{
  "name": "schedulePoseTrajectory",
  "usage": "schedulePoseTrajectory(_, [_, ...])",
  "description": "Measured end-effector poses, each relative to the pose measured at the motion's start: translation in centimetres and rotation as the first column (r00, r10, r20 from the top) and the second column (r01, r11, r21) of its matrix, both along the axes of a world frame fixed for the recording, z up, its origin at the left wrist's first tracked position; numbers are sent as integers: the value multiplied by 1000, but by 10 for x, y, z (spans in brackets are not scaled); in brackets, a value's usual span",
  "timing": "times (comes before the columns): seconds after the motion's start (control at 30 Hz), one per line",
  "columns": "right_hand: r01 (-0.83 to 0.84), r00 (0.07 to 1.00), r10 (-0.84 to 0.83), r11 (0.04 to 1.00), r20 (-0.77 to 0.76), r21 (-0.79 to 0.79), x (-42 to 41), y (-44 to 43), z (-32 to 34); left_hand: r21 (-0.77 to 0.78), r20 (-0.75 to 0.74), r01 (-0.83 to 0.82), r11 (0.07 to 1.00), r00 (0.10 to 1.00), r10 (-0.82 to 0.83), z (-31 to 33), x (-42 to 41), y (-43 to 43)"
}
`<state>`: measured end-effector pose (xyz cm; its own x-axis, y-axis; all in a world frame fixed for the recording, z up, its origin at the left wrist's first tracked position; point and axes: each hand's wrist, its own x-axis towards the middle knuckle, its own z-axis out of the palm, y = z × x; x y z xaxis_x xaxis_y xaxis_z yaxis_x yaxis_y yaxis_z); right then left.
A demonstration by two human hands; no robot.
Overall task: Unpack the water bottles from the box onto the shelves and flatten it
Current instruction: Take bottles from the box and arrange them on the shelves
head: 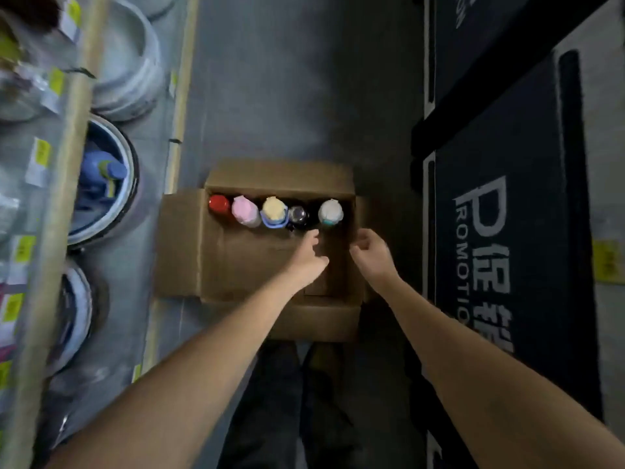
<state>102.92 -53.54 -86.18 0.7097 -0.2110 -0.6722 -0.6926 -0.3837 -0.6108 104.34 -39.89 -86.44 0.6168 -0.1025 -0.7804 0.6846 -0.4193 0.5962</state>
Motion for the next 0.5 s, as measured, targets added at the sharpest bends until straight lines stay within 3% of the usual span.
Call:
schedulePoseTrajectory(0.23, [12, 998, -13, 1000, -67, -7, 44, -1, -185, -36, -26, -32, 999, 999, 31, -187, 46, -10])
schedulePoseTrajectory(0.5, [-11, 999, 13, 999, -49, 41, 87, -7, -286, -72, 9, 188, 980, 982, -188, -287, 97, -17])
